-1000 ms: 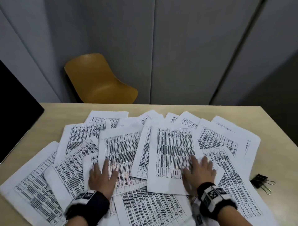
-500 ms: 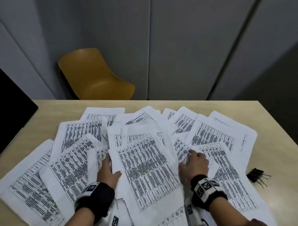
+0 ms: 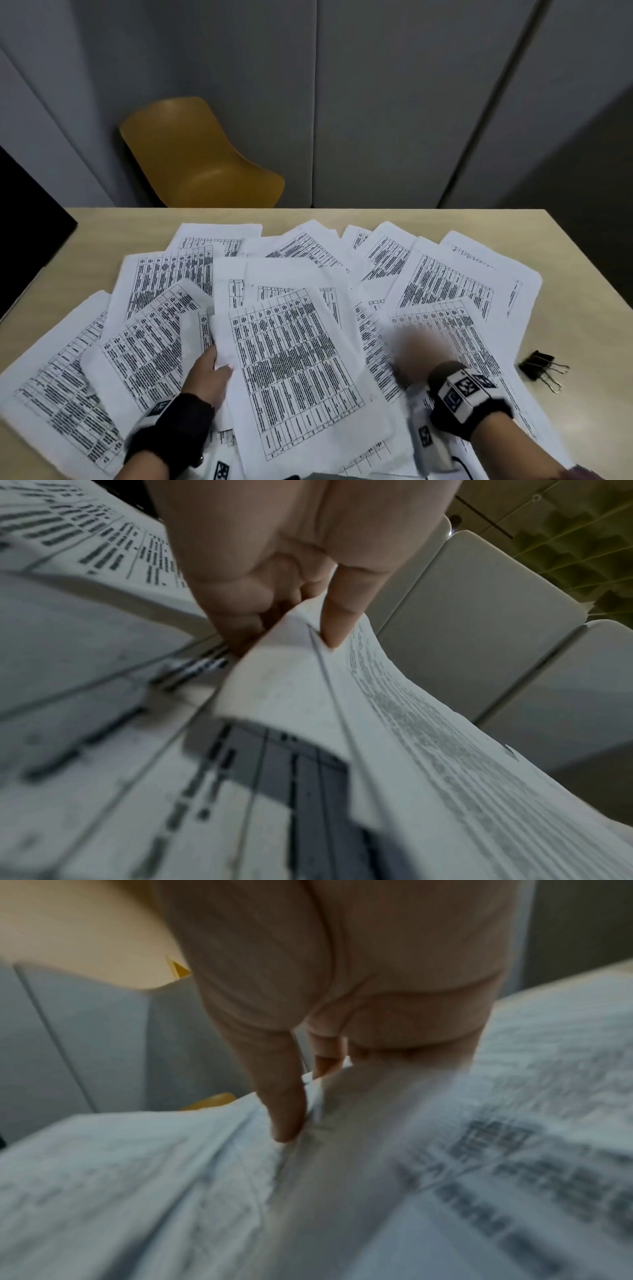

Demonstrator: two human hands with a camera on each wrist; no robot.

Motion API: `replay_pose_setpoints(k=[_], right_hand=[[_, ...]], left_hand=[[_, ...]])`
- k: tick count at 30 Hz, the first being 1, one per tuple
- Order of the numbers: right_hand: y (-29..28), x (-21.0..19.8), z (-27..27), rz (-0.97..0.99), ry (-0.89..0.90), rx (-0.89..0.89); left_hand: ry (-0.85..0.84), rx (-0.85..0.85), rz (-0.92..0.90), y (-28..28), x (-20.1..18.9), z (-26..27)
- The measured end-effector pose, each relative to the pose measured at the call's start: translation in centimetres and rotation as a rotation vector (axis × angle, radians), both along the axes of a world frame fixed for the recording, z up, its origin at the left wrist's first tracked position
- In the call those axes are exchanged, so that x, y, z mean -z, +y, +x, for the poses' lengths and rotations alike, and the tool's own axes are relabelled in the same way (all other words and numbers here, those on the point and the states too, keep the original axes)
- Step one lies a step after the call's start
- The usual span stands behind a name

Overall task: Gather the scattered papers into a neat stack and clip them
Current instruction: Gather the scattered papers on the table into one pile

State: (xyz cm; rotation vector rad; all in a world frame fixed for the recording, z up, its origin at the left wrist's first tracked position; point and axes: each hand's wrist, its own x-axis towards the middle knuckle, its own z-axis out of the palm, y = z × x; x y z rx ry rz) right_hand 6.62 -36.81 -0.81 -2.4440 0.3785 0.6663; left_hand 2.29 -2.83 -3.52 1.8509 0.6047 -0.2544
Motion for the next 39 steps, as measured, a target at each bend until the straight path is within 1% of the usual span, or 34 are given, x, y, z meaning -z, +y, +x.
replay_pose_setpoints(k=[1, 2, 4, 6, 8, 9, 10, 11, 12, 13, 14, 15, 16, 17, 18, 20, 23, 25, 26, 28, 29, 31, 32, 33, 35, 36, 37, 38, 39], right_hand=[[0.4, -0.2, -0.2, 0.048, -0.002, -0.042], [0.6, -0.5, -0.2, 0.073, -0.040, -0.084], [0.5, -1.4, 0.5, 0.094, -0.107, -0.174], [-0.3, -2.6, 1.5, 0.095, -0.106, -0.246], [-1.5, -3.9, 2.5, 0.134, -0.128, -0.239], [-1.9, -4.0, 3.0, 0.221, -0.193, -0.130], [-2.2, -3.8, 3.2, 0.322, -0.287, 0.042], [-2.4, -3.3, 3.1, 0.462, -0.377, 0.280], [-2.3, -2.7, 2.7, 0.649, -0.427, 0.572], [-2.2, -1.4, 2.2, 0.782, -0.418, 0.789], [-1.6, -0.5, 1.3, 0.873, -0.364, 0.921], [-0.9, 0.6, 0.1, 0.876, -0.270, 0.909], [0.0, 1.2, -1.0, 0.855, -0.179, 0.847], [1.1, 1.6, -2.0, 0.795, -0.140, 0.755], [2.0, 1.6, -2.7, 0.759, -0.135, 0.691], [2.9, 1.8, -2.9, 0.692, -0.149, 0.627], [2.3, 1.3, -1.3, 0.626, -0.190, 0.524], [1.8, 0.5, -0.3, 0.634, -0.168, 0.465], [1.9, 0.1, -0.1, 0.662, -0.150, 0.449], [3.2, -0.4, -0.5, 0.745, -0.076, 0.472], [4.1, -0.5, -1.0, 0.751, -0.037, 0.470], [5.3, 0.3, -1.9, 0.677, -0.026, 0.402], [5.7, 0.8, -2.2, 0.621, -0.044, 0.356], [5.8, 1.1, -2.4, 0.581, -0.063, 0.328], [5.5, 1.5, -2.5, 0.558, -0.095, 0.347], [5.3, 1.7, -2.4, 0.567, -0.117, 0.367], [5.1, 1.9, -2.4, 0.577, -0.147, 0.393], [4.9, 2.2, -2.5, 0.587, -0.172, 0.428], [4.8, 2.5, -2.4, 0.616, -0.188, 0.472]], left_hand=[[0.003, 0.015, -0.012, -0.1, 0.0, 0.0], [0.013, 0.032, -0.016, -0.3, 0.1, 0.1], [0.028, 0.066, -0.006, -0.2, 0.1, 0.1], [0.038, 0.053, -0.015, 0.0, 0.1, 0.0], [0.039, 0.036, -0.013, 0.3, 0.0, -0.1], [0.036, 0.039, -0.008, 0.3, -0.1, -0.2], [0.034, 0.039, -0.004, 0.2, -0.1, -0.4], [0.030, 0.045, -0.001, 0.1, -0.1, -0.5], [0.030, 0.040, 0.004, -0.1, -0.1, -0.6], [0.027, 0.038, 0.011, -0.2, -0.1, -0.8], [0.025, 0.023, 0.013, -0.3, -0.2, -0.8], [0.023, 0.009, 0.015, -0.3, -0.3, -0.9], [0.023, -0.005, 0.020, -0.3, -0.3, -0.8], [0.024, -0.008, 0.024, -0.4, -0.4, -0.9], [0.026, -0.001, 0.025, -0.5, -0.5, -0.8], [0.024, 0.008, 0.006, -0.9, -1.1, -0.9], [0.012, -0.033, 0.010, -0.7, -1.5, -0.5], [0.019, -0.057, 0.012, -0.3, -0.9, -0.3], [0.025, -0.052, 0.020, -0.3, -0.7, -0.2], [0.039, -0.006, 0.032, -1.0, -0.6, -0.2], [0.040, 0.014, 0.022, -1.5, -0.7, -0.2], [0.043, 0.056, 0.001, -2.4, -0.8, -0.3], [0.030, 0.045, 0.015, -2.4, -0.9, -0.4], [-0.006, -0.004, 0.067, -2.2, -0.9, -0.4], [-0.059, -0.176, 0.286, -0.9, -0.7, -0.2], [-0.033, -0.229, 0.390, 0.0, -0.5, -0.1], [0.015, -0.259, 0.431, 0.6, -0.5, -0.2], [0.054, -0.276, 0.396, 0.9, -0.5, -0.1], [0.058, -0.272, 0.334, 1.1, -0.4, 0.0]])
